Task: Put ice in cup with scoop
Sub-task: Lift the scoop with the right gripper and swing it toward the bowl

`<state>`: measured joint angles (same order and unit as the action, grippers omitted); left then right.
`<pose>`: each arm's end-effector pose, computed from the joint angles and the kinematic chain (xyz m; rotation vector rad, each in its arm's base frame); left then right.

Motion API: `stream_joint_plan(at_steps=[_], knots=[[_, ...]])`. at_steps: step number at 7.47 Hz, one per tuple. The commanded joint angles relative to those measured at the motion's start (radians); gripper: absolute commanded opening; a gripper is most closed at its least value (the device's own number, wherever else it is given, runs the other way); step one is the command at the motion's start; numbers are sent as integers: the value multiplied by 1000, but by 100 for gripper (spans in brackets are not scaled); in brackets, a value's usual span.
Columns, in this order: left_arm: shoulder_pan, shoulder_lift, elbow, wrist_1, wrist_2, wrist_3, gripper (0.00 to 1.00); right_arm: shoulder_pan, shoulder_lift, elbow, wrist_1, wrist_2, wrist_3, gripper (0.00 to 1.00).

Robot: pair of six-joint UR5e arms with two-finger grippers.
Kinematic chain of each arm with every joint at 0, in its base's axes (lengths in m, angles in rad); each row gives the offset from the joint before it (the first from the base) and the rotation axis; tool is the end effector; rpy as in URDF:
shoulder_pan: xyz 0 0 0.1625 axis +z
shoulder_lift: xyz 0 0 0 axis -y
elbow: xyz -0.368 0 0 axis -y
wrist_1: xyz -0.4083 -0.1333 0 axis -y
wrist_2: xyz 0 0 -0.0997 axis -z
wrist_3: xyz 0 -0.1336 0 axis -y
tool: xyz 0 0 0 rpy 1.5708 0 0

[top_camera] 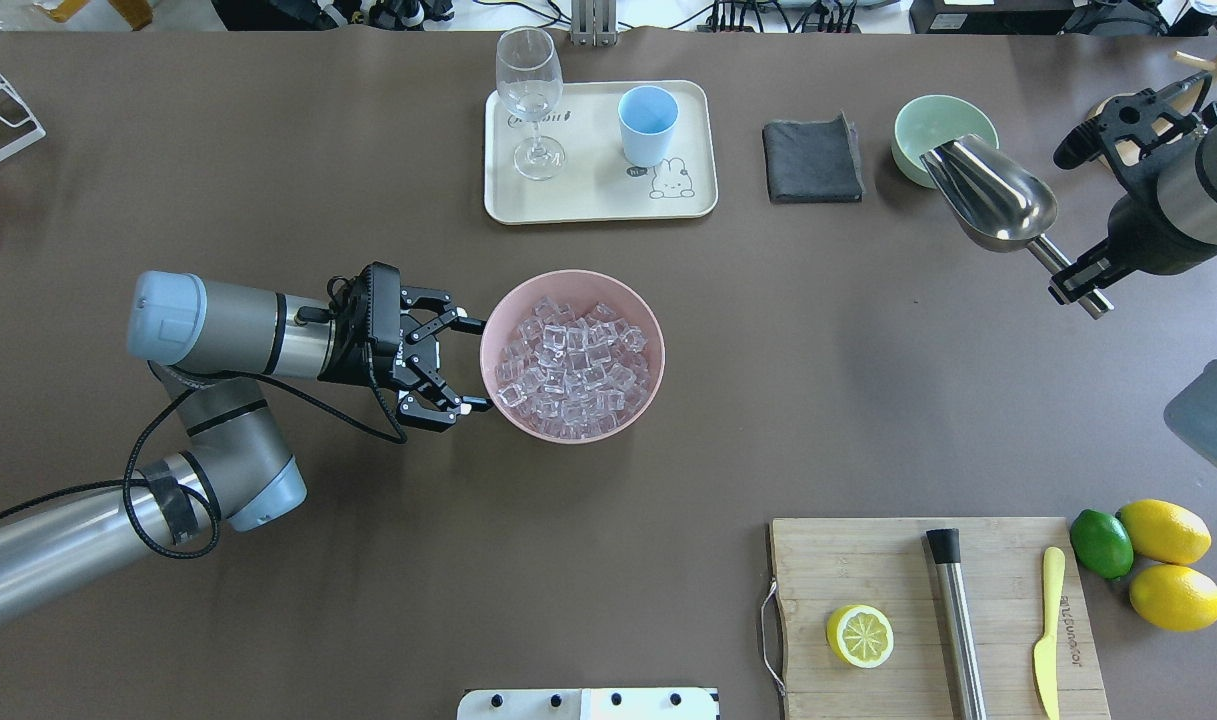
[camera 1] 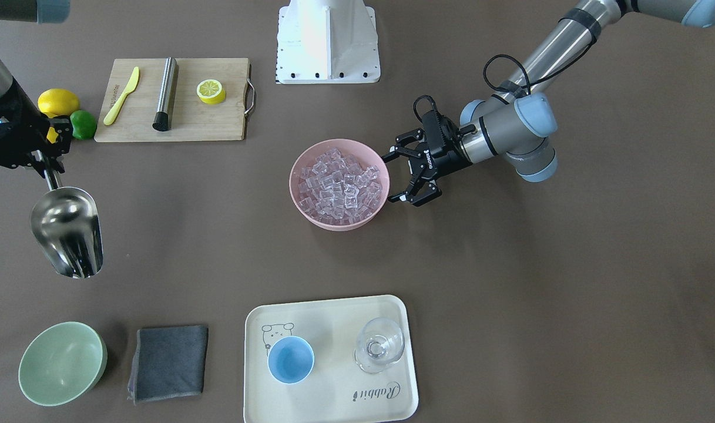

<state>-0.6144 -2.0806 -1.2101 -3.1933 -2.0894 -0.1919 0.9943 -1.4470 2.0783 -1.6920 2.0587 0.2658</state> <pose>0.5147 -0.4452 0.3022 1.3107 1.3164 1.0001 -0.2240 -0.4742 0.3410 0.2630 -0.6444 -0.4226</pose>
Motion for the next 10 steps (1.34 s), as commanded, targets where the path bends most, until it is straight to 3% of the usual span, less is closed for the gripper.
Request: stream_joint_plan(at_steps=[1, 2, 4, 5, 7, 8, 9, 10], knots=[[21, 16, -8, -5, 28, -1, 97, 18, 154, -35, -198, 4, -474, 0], [21, 16, -8, -5, 26, -1, 97, -3, 266, -73, -330, -3, -588, 0], [19, 14, -9, -7, 26, -1, 97, -69, 299, 15, -391, -8, -672, 0], [21, 14, -12, -5, 29, -1, 97, -103, 344, 13, -447, -28, -716, 0], [22, 16, -13, -5, 31, -1, 97, -227, 468, 13, -674, -164, -726, 0], [24, 23, -13, -7, 29, -1, 97, -250, 520, 11, -786, -170, -747, 0], [25, 27, -11, -25, 31, -1, 97, -273, 561, -4, -876, -172, -755, 0], [25, 30, -11, -39, 31, -1, 97, -295, 658, -89, -967, -172, -757, 0]])
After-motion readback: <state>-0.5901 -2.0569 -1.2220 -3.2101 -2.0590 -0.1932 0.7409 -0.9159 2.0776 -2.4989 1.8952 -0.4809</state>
